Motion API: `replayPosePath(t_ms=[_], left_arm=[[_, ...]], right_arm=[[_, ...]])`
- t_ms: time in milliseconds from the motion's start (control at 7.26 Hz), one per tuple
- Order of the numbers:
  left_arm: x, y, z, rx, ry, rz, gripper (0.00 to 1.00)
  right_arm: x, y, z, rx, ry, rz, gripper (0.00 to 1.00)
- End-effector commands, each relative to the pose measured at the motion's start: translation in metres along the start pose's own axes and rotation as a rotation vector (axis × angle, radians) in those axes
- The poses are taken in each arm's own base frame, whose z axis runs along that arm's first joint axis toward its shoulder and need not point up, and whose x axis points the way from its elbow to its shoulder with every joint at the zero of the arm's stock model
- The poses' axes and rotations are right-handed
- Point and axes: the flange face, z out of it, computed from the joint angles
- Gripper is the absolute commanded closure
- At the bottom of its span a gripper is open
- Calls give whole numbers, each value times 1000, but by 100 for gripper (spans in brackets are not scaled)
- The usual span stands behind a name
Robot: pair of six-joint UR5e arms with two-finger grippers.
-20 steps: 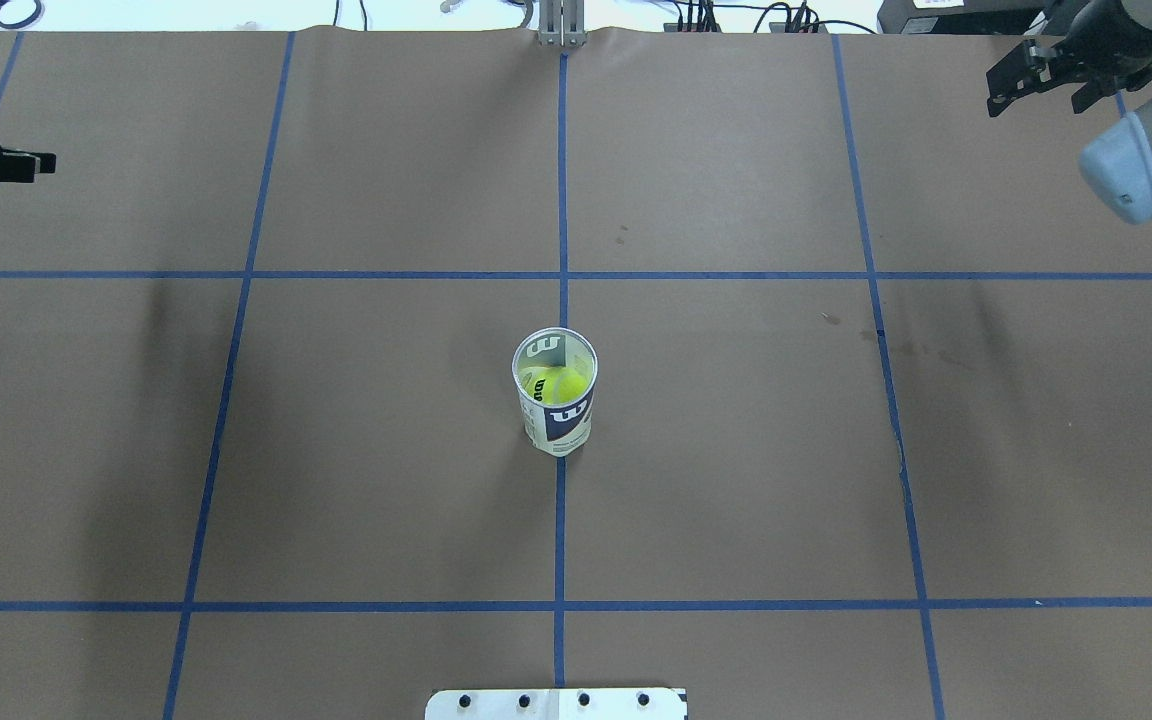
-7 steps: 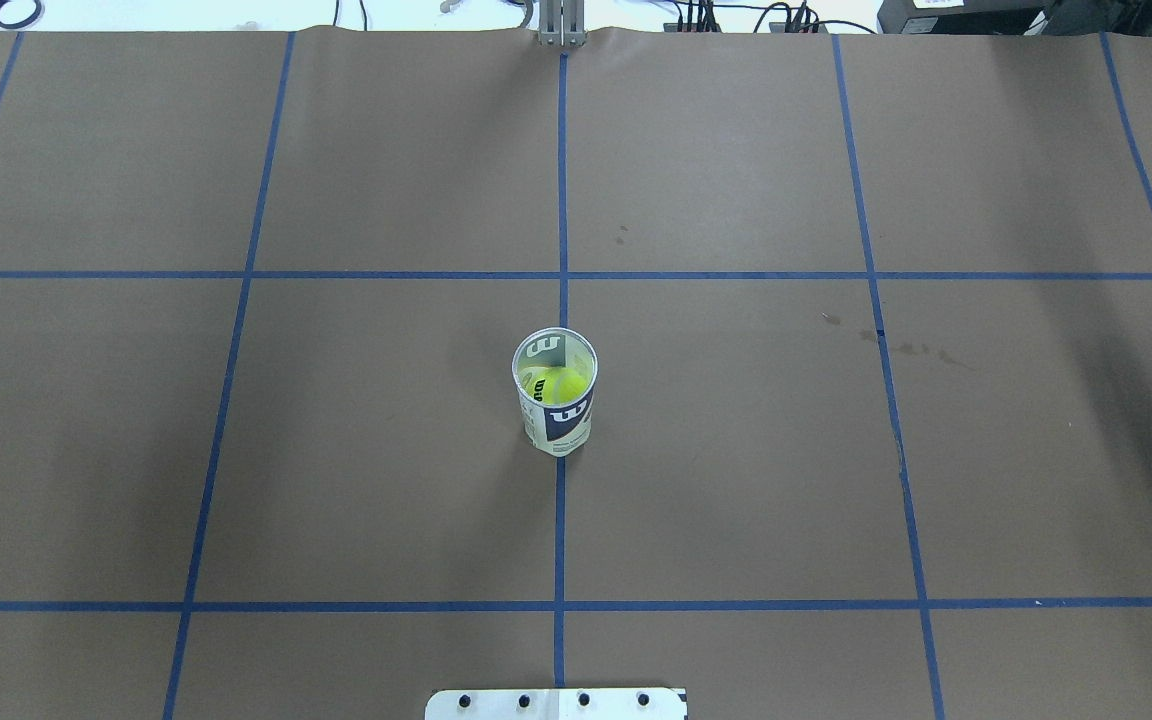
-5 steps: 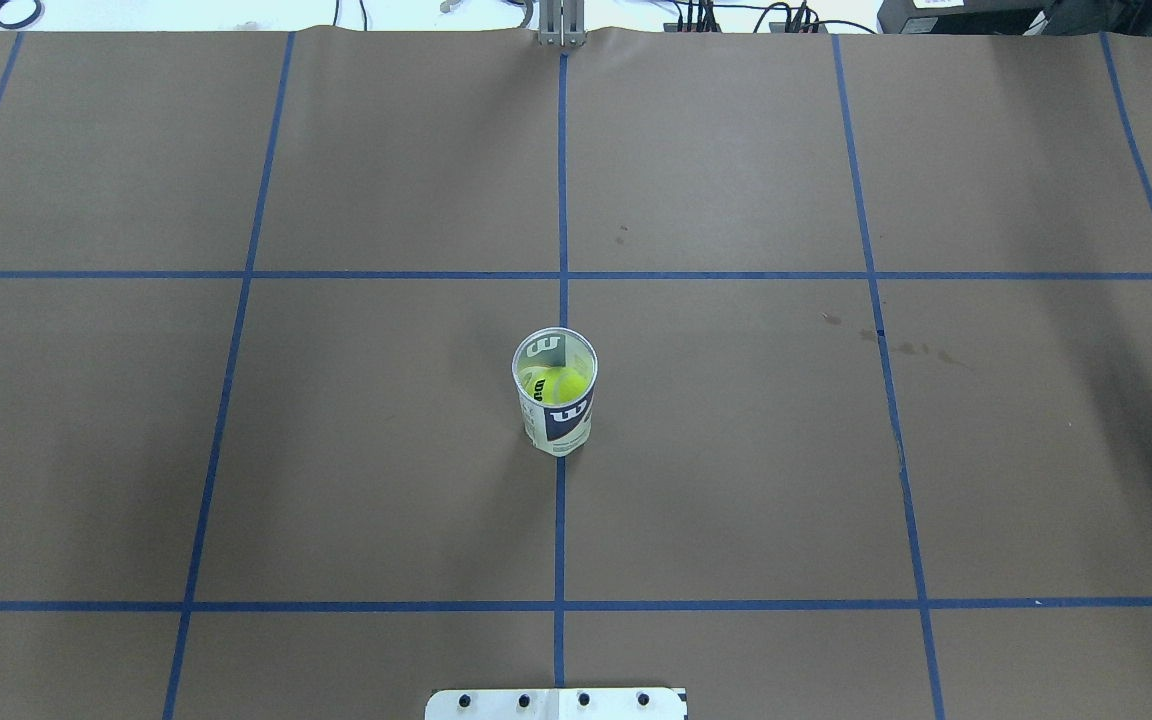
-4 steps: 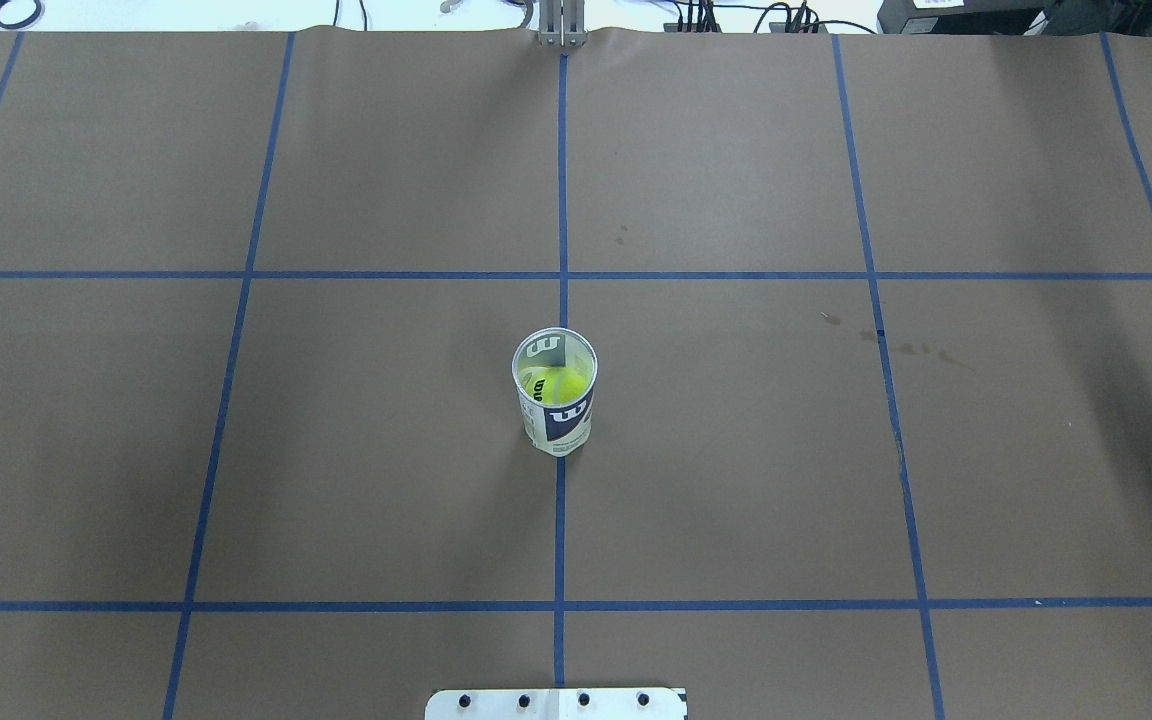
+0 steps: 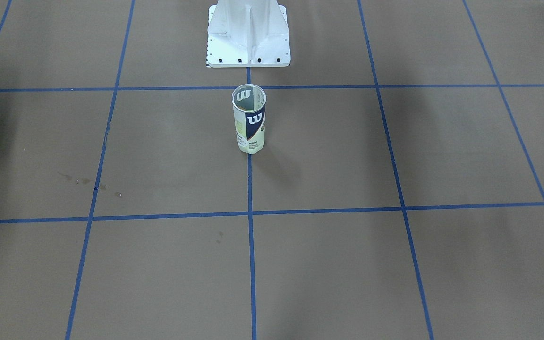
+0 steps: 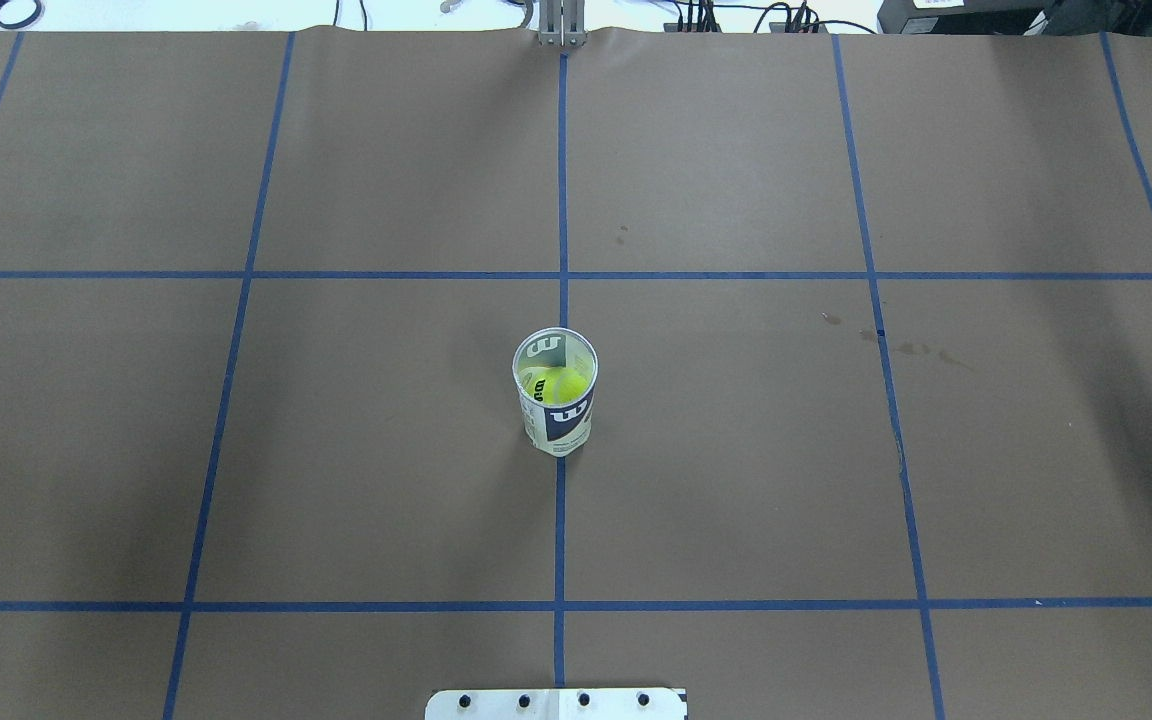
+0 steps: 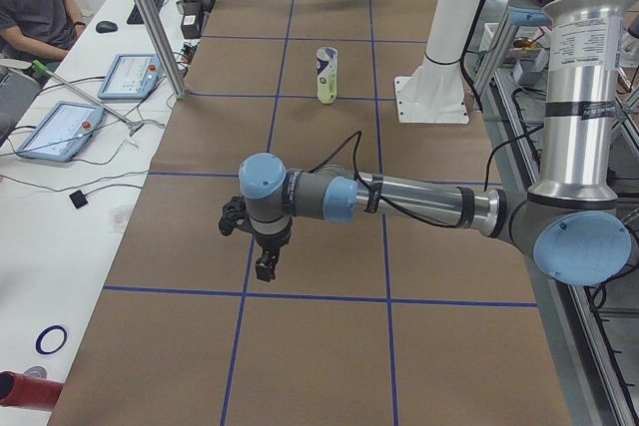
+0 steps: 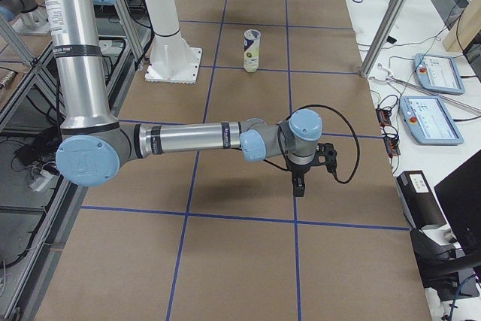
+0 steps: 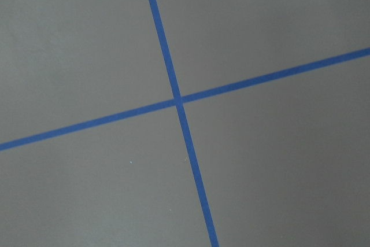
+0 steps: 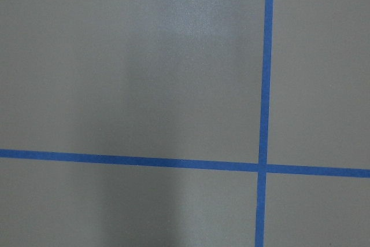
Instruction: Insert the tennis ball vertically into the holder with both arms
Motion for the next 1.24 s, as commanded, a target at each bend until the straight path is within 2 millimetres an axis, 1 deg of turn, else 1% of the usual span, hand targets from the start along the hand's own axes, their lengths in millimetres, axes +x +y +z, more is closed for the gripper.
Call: replayPosePath(t_ms=[0,138,275,413,1102], left_arm=[[4,8,1,0,36,-5,0],[4,9,3,-3,59,-15,0],[4,6,0,2,55,-65,0],[5,5,0,-1,54,-126,0],[2,6,3,-5,51,-130,0]], right_arm=[[-6,8,-8,6,-3,-5,1],[-5,6,-8,-17,2,14,1],[-4,8,-12,-30,3,31,1],[-1,11,-11,-46,9,47,1],[3,15,-7,-72,17,65,1]])
